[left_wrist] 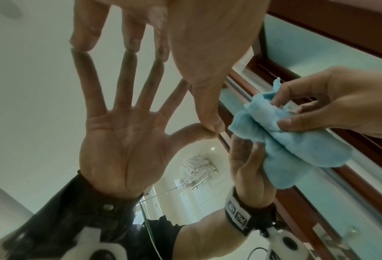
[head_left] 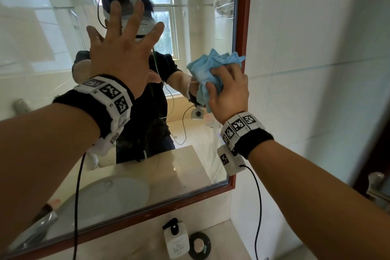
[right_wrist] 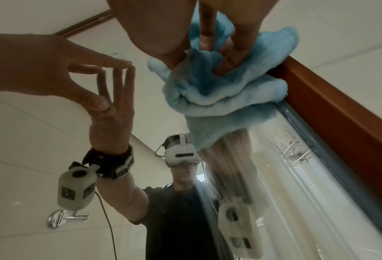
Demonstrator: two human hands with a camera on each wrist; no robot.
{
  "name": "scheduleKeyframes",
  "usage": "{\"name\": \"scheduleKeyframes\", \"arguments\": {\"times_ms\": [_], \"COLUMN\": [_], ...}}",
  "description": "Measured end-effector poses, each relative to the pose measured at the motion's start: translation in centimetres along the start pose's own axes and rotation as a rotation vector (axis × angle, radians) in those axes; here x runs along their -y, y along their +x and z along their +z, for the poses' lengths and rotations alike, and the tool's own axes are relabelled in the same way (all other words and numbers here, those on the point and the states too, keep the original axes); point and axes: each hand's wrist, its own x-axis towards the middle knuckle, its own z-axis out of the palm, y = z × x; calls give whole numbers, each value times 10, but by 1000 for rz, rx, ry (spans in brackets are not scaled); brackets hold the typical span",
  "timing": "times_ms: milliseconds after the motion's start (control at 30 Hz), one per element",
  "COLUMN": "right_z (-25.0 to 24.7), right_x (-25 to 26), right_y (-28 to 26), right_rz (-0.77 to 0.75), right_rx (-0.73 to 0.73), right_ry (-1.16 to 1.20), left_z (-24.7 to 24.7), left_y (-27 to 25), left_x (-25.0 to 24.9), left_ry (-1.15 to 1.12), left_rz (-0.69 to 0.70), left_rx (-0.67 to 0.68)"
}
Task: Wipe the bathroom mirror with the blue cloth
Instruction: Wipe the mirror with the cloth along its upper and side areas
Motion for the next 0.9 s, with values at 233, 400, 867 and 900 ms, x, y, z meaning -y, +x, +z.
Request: {"name": "scheduleKeyframes", "arguments": {"times_ms": [233,400,867,900], "right_z": [7,7,-10,-11], "right_x": [-12,-13,21,24], "right_y": [-28,-31,42,48], "right_rz": [29,41,30,16], "right_rx": [24,41,-49,-62], "right_ry": [-24,-23,12,9], "left_z": [3,5,11,11], "left_y": [-1,-2,-10,-11], "left_x": [-1,-2,-5,-5], "left_ry": [-6,-5,21,22], "left_rz": [1,10,35,38], "left_rx": [-4,-7,-14,-18]}}
